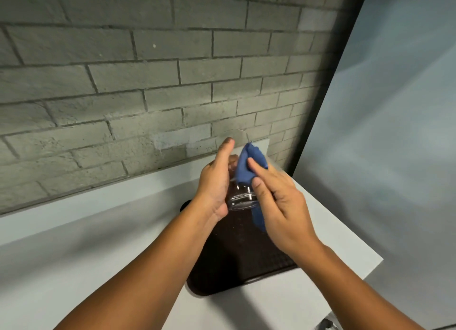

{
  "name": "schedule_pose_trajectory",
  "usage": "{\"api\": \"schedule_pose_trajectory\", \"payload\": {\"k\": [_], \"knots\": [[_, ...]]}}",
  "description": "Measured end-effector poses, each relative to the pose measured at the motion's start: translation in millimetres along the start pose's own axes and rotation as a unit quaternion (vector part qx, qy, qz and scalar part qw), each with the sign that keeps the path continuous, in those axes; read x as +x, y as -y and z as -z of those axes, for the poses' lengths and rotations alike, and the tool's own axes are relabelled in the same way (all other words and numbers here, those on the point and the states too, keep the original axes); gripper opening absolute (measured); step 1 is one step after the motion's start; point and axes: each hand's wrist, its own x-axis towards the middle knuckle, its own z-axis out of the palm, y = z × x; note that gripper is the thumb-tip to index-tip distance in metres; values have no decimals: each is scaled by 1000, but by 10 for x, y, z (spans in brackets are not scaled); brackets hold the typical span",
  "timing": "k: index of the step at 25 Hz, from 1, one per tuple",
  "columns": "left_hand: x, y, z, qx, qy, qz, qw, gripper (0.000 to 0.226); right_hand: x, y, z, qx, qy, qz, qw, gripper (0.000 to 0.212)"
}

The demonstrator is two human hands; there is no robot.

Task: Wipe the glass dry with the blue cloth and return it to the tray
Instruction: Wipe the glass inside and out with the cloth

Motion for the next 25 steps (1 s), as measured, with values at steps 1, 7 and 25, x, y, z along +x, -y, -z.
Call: {"api": "schedule_pose_trajectory", "payload": {"k": [1,7,25], "knots": [[0,20,7,-10,11,3,1000,78,-1,-26,-30,-4,7,28,1000,40],[44,76,36,8,-5,4,1000,71,233,-30,-9,39,9,-72,997,39],[-23,0,-12,-3,-42,-3,999,77,266,40,26,-17,26,-41,999,41]]}}
